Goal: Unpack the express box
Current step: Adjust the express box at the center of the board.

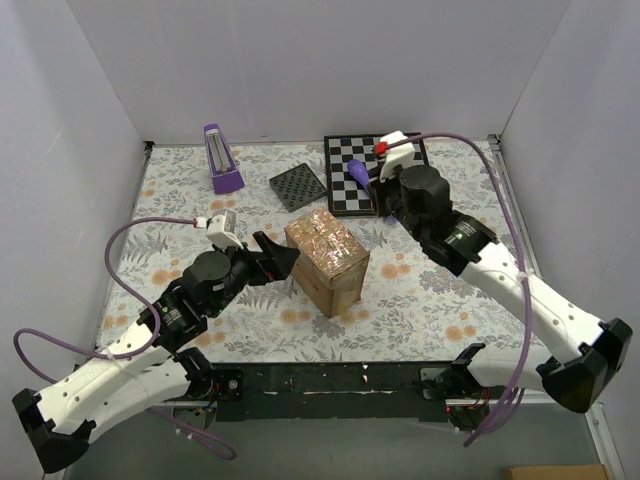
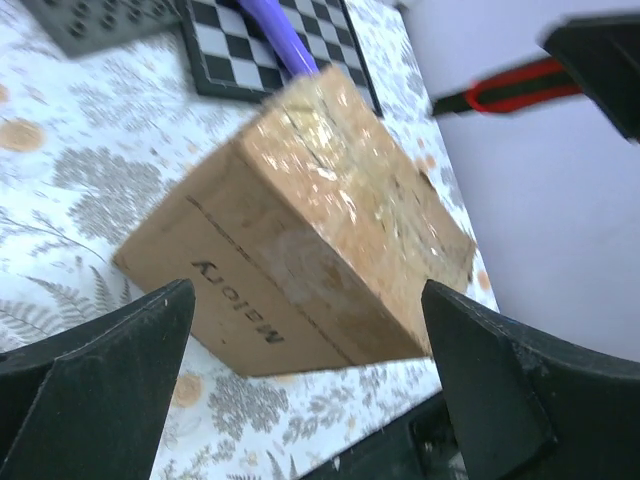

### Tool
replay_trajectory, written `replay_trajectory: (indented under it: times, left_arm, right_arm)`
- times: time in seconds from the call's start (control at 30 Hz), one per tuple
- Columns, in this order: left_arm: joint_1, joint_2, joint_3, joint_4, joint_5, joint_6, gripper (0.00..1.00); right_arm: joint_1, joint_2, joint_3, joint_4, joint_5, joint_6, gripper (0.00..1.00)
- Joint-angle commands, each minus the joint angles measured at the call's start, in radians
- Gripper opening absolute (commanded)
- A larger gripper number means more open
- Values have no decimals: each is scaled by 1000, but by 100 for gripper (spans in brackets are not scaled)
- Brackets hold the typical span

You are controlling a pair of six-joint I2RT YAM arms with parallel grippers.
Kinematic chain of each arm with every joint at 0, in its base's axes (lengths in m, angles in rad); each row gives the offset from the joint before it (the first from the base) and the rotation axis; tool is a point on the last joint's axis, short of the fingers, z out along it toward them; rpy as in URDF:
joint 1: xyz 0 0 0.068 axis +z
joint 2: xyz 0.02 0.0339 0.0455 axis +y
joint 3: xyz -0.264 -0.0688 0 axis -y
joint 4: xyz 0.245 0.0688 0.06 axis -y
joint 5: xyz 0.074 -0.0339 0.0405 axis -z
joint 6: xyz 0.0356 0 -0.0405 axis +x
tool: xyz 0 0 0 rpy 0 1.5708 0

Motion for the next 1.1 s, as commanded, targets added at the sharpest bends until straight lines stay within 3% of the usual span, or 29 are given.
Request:
replay_trajectory:
  times: [0.0, 0.13, 0.2, 0.27, 0.33, 0.4, 0.73, 1.07]
  left_arm:
    - [6, 37, 75, -66, -218, 53, 98]
    - [80, 153, 170, 26, -210, 196, 98]
    - [174, 210, 204, 53, -40, 217, 98]
    - [344, 291, 241, 67, 180, 187, 98]
    - [427, 330, 244, 127, 258, 187, 98]
    - [441, 377, 250, 176, 341, 205, 97]
    - [447, 443, 188, 343, 465, 185, 98]
    - [447, 391, 70, 411, 593, 136, 96]
  right_arm:
    - [-2, -109, 40, -53, 80, 75, 1]
    - [-2, -147, 38, -176, 71, 121, 1]
    - [-2, -190, -15, -210, 67, 168, 1]
    - [-4, -215, -61, -228, 33, 197, 1]
    - [-2, -230, -107, -250, 10, 239, 1]
    - [-1, -247, -150, -270, -39, 269, 1]
    - [21, -289, -215, -352, -271, 297, 1]
    - [39, -267, -304, -209, -429, 352, 1]
